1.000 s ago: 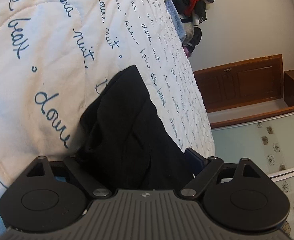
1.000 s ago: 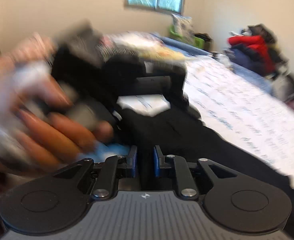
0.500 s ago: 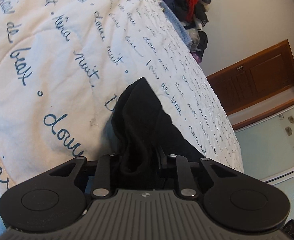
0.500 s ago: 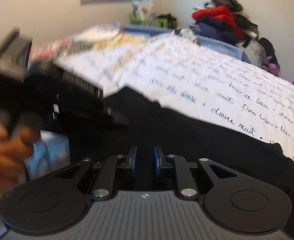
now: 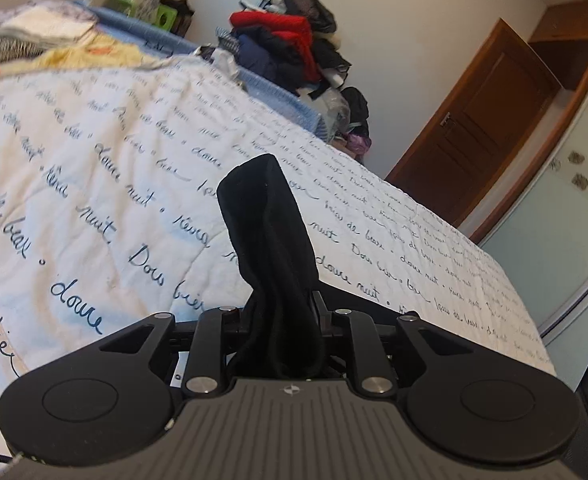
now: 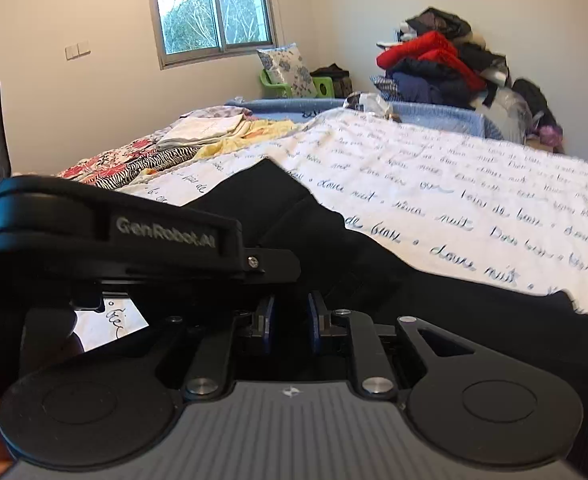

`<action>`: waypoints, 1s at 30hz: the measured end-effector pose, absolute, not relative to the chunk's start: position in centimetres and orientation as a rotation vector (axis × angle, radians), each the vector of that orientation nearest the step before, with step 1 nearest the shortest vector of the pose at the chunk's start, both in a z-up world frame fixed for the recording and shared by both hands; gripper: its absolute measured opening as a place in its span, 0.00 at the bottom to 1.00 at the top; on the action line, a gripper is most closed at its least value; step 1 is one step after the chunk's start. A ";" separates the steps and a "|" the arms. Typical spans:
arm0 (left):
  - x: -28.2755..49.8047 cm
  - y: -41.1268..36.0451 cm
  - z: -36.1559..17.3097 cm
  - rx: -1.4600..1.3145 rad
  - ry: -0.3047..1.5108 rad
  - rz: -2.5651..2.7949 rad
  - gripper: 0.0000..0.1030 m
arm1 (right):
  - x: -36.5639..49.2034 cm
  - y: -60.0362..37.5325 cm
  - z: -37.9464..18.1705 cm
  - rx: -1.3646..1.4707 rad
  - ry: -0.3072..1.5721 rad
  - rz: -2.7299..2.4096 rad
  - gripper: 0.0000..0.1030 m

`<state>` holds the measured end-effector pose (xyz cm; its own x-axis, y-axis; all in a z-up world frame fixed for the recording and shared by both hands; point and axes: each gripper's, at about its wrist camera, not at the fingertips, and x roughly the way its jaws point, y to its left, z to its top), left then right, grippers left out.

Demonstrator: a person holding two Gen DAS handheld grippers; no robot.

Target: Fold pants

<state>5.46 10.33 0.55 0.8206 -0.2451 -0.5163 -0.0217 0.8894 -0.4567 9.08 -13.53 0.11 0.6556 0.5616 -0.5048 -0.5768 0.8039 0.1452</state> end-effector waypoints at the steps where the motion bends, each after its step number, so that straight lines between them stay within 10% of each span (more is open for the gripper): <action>1: 5.2 9.9 0.8 -0.456 0.591 -0.130 0.25 | 8.9 -13.8 0.3 -0.034 0.552 0.641 0.17; 30: 2.3 -6.9 5.4 -0.197 0.451 -0.423 0.31 | 4.5 -26.4 3.8 0.105 0.398 0.357 0.17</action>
<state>2.31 -6.95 5.38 0.8152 -0.4371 -0.3800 0.3511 0.8947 -0.2760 4.54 -26.45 3.84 0.8607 0.3601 -0.3599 -0.3194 0.9324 0.1693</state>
